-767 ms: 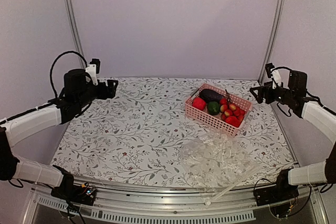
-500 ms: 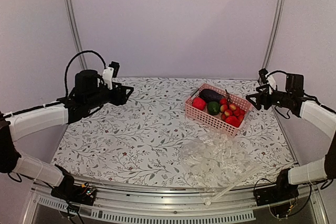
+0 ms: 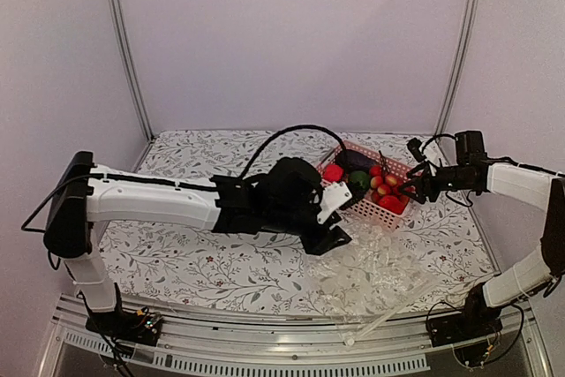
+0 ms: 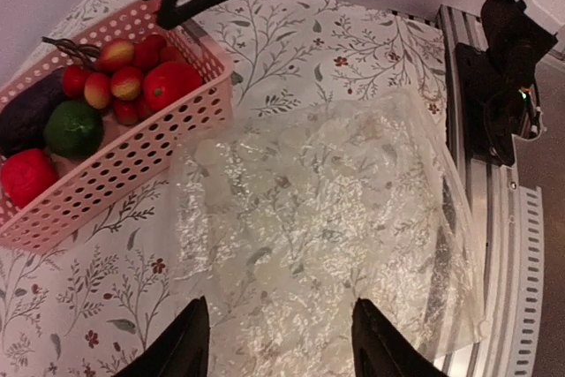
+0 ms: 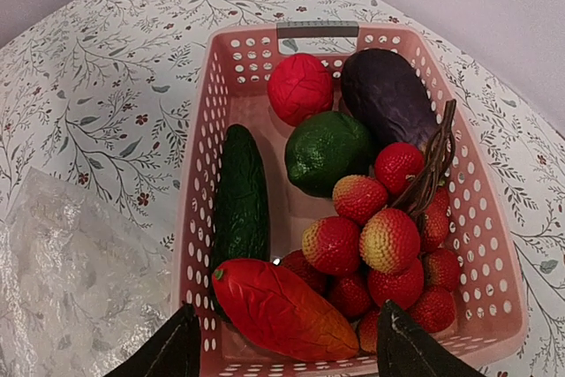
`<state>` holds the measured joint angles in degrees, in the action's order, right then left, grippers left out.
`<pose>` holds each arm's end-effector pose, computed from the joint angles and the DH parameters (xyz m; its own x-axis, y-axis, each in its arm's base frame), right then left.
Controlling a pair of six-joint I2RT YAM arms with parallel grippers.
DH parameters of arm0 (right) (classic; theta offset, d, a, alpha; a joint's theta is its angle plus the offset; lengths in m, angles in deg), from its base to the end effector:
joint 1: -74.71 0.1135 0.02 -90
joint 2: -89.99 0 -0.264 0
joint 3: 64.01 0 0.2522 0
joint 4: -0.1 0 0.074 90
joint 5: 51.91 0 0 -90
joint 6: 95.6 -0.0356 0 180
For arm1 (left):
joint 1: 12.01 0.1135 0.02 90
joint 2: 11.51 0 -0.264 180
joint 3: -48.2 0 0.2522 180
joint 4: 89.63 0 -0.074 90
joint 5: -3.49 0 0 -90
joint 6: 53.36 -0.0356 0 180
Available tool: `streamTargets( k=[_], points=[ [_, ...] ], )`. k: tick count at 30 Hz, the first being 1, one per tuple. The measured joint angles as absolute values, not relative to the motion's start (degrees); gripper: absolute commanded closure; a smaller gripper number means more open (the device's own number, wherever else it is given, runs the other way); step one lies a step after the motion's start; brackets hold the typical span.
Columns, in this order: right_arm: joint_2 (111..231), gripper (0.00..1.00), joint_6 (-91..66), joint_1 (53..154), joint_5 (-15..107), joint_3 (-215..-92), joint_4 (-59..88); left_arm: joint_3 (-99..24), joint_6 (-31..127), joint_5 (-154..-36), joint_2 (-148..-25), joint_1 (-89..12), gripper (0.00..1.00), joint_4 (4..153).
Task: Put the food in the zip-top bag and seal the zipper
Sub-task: Move the zipper food storage bag to the center of the board.
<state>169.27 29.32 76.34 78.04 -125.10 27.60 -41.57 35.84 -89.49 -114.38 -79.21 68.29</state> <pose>0.2805 0.0309 0.2217 -0.3174 -0.4480 -0.8358 -0.7950 0.6062 -0.0231 0.1587 -0.3824 0.2506 -0.2102 0.5359 -0.8177 0.9401 0.3404 -0.0185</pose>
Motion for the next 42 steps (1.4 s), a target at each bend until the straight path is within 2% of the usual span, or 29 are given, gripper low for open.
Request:
streamTargets(
  k=[3, 7, 12, 18, 30, 31, 36, 39, 42],
  points=[
    [170.32, 0.34, 30.06, 76.71, 77.29, -126.0, 28.78, -49.92, 35.29, -88.58, -122.51, -84.59, 0.46, 63.96],
    [170.41, 0.31, 29.23, 76.69, 74.06, -127.05, 28.69, -59.69, 34.0, -88.49, -131.4, -89.57, 0.39, 58.91],
    [170.28, 0.3, 26.39, 76.58, 69.25, -127.25, 26.35, -65.81, 29.09, -88.18, -136.3, -93.29, 0.38, 54.39],
    [170.28, 0.3, 24.35, 76.56, 66.67, -127.31, 25.63, -79.98, 26.05, -85.19, -144.43, -95.52, 0.37, 48.05],
    [170.3, 0.3, 22.23, 76.56, 64.94, -128.08, 25.13, -89.55, 27.03, -74.41, -155.93, -99.03, 0.36, 40.36],
    [170.3, 0.3, 22.23, 76.56, 64.9, -128.08, 25.13, -89.92, 27.27, -73.74, -156.43, -99.28, 0.38, 40.07],
    [170.3, 0.3, 22.21, 76.56, 64.72, -128.08, 25.13, -90.31, 28.63, -70.65, -156.98, -99.8, 0.65, 38.85],
    [170.3, 0.3, 22.21, 76.56, 64.75, -128.08, 25.13, -89.46, 29.46, -69.21, -156.82, -99.67, 0.73, 38.98],
    [170.3, 0.3, 22.21, 76.56, 64.86, -128.08, 25.15, -83.93, 31.91, -68.75, -154.4, -98.99, 0.75, 41.23]
  ],
)
